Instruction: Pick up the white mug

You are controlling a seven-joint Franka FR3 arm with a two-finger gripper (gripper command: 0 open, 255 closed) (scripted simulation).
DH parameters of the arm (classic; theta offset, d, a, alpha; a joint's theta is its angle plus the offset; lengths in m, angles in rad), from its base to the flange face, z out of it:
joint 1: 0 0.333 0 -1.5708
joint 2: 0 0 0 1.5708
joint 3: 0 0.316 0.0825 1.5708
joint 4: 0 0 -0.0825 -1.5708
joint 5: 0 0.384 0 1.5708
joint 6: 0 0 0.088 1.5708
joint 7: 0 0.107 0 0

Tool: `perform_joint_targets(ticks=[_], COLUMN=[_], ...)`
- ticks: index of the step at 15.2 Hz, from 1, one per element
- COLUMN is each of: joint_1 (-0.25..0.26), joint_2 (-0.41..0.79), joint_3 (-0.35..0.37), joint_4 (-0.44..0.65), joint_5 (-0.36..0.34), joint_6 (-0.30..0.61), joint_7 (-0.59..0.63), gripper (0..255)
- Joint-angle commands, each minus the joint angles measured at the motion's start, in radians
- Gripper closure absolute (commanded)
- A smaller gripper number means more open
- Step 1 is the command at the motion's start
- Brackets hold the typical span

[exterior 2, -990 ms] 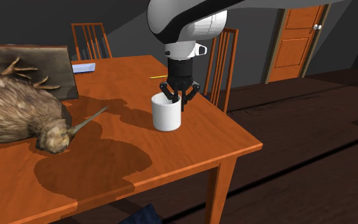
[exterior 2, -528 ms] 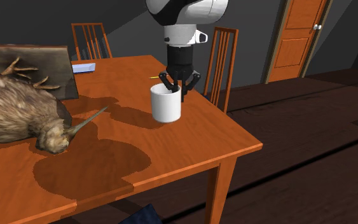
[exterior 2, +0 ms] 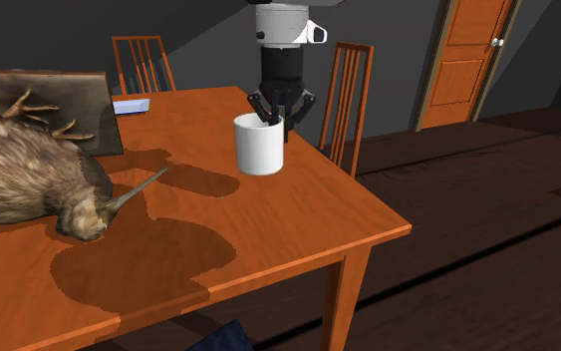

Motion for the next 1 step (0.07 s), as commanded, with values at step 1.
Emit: perform_joint_targets(ticks=[1], joint_1=[0.000], joint_2=[-0.002], joint_3=[0.000], joint_4=[0.005], joint_5=[0.001], joint_6=[-0.007], joint_7=[-0.001], gripper=[255])
